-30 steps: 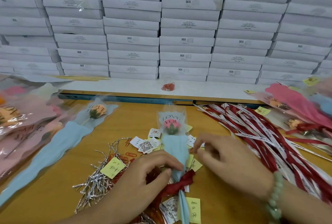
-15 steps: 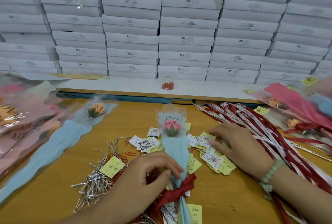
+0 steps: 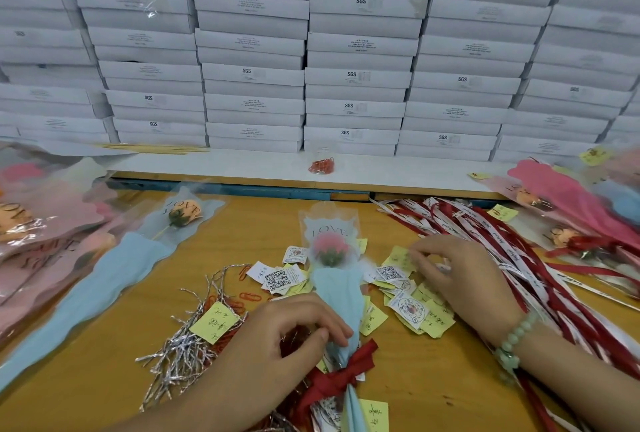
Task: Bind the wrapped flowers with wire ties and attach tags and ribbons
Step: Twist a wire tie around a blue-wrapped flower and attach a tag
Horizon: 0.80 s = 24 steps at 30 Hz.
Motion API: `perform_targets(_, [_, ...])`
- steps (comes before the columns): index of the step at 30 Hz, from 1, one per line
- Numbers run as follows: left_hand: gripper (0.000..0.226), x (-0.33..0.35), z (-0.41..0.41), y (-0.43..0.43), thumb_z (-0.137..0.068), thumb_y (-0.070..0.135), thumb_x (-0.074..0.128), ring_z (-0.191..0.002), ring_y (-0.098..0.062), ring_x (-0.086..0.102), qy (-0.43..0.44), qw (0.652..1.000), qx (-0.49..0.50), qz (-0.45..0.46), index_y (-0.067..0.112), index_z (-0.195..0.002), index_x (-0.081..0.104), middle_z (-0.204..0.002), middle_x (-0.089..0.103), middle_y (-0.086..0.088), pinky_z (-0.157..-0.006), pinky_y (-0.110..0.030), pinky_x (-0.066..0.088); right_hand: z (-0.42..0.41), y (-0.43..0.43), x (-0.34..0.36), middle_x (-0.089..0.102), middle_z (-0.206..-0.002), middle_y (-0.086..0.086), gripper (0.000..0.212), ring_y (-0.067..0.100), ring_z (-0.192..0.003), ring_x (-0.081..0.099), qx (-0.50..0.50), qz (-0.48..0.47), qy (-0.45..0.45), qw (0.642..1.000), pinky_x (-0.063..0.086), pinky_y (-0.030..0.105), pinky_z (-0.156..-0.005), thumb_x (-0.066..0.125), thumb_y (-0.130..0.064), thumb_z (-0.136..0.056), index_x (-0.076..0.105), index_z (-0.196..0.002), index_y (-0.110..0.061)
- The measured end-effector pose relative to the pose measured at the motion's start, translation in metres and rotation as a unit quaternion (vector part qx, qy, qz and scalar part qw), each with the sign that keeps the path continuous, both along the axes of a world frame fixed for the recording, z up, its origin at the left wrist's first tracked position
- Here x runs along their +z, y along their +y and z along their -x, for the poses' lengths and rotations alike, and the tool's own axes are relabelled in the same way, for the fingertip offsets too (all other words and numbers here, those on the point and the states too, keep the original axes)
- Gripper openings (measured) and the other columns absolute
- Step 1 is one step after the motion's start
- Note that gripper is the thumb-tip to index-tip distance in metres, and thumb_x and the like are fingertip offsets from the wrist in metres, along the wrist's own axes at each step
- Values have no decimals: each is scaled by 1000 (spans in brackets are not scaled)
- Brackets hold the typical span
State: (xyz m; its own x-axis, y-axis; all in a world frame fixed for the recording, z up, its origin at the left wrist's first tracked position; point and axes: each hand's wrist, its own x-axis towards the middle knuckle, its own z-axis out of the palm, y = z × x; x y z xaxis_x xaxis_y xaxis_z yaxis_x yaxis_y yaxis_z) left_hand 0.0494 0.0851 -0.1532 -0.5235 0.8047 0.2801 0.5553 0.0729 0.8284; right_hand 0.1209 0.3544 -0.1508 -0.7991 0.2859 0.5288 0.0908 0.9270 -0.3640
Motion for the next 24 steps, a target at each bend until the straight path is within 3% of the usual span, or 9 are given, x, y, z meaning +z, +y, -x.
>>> perform_targets(3, [25,0,0,0,-89,18,52,-102,-7,65,0,1000,1,0,31,-86,73,-99,71,15,-85,-16,47,1,2,1,68,-86,-11,11,3,-78,60,11,139,52,989,51,19,-72,64,-20,-90,72,-87,-27])
perform_targets(7, [25,1,0,0,-89,18,51,-101,-8,65,-1,1000,2,2,30,-86,73,-98,71,15,-85,-16,47,2,3,1,70,-75,-5,13,9,-64,63,29,271,50,961,55,22,-61,65,-15,-90,72,-84,-24])
perform_targets(10, [26,2,-1,0,-89,17,52,-99,-11,66,1,1000,3,0,29,-85,74,-97,72,14,-84,-22,49,2,4,3,71,-74,-1,10,10,-66,69,52,319,49,945,54,15,-60,66,-8,-89,71,-87,-17])
perform_targets(16, [26,4,-3,-1,-89,15,52,-97,-11,66,4,1000,-6,2,27,-84,75,-95,72,13,-84,-25,50,3,-1,8,74,-73,6,6,18,-73,74,73,382,44,920,57,19,-62,70,-6,-85,65,-89,-9])
perform_targets(19, [27,5,-3,-2,-88,13,52,-95,-10,66,2,1000,-10,4,25,-83,75,-93,71,13,-81,-21,49,7,-9,14,73,-73,10,10,21,-75,74,93,399,34,911,58,28,-65,69,-6,-86,63,-93,-9])
perform_targets(21, [26,6,-4,-2,-88,13,52,-94,-10,66,-1,1000,-12,6,24,-83,75,-93,71,13,-81,-20,48,10,-14,19,72,-72,8,13,19,-74,73,106,399,29,910,56,26,-63,69,-6,-86,63,-96,-11])
perform_targets(24, [26,8,-5,-3,-87,14,52,-95,-14,66,-8,1000,-13,5,22,-82,76,-92,71,12,-83,-30,50,18,-21,30,73,-72,7,14,16,-72,72,116,396,22,911,56,22,-61,68,-5,-87,64,-98,-13])
